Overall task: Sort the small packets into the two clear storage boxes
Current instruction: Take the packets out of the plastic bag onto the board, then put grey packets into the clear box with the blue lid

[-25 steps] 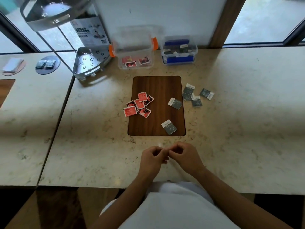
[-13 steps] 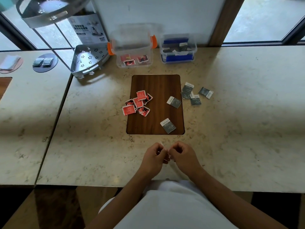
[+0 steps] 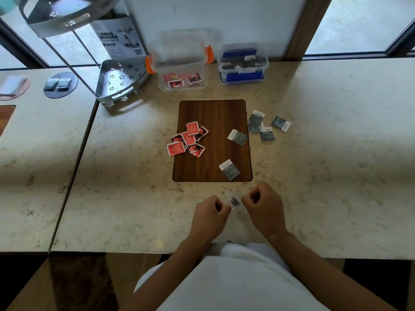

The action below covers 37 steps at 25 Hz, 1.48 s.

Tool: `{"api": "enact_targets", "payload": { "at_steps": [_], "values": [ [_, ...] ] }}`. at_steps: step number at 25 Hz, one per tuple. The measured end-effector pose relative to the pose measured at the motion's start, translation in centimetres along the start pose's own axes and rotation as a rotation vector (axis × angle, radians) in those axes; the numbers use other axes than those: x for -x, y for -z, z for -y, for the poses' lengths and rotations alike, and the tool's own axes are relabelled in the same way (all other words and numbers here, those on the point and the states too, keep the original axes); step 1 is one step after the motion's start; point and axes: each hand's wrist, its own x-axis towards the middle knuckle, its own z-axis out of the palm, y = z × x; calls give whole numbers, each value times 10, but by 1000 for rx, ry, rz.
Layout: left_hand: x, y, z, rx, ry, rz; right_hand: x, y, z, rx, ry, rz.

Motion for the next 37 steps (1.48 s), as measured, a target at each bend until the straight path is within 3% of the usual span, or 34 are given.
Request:
{"api": "enact_targets", "payload": {
  "at_steps": [5,9,16,22,26,32,37],
  "values": [
    [-5,2,-3,39,62,-75,-3,-4,0,23,17,39],
    [-11,2,3,196,115,-33,-4,-8,-3,-270,-220,231],
    [-10,1,1,518,228,215,-7,-15,-8,-533,-321,385],
    [-9,3,-3,525,204,293,-9,-26,-23,-237,-310,542],
    [-9,3,-1,502,134,320,-8,-29,-23,-217,-196,610],
    [-23,3,0,376,136,175,-18,-32,-24,-261,-257,566],
    [-42,5,-4,484,189,138,-31,-29,-23,-175,-244,484]
  ]
}}
